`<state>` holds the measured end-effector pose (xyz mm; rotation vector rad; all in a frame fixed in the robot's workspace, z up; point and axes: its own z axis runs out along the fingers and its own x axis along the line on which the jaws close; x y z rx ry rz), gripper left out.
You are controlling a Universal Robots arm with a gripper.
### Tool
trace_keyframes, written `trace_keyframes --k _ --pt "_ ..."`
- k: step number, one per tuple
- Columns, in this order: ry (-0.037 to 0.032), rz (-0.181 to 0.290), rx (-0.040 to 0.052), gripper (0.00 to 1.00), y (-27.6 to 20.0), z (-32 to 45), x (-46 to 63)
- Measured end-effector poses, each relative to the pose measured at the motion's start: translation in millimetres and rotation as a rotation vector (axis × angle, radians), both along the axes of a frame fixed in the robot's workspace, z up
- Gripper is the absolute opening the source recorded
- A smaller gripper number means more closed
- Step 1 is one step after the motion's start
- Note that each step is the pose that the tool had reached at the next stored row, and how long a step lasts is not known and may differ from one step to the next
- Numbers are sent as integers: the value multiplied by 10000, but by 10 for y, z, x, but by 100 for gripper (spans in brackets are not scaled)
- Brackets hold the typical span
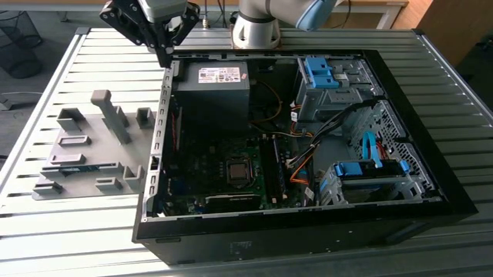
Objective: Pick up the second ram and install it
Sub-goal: 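Reach for the second ram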
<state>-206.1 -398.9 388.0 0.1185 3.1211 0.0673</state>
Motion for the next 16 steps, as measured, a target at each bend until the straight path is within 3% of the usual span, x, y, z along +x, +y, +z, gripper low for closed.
trace_keyframes --k 16 --pt "0 -1 0 11 0 -2 -45"
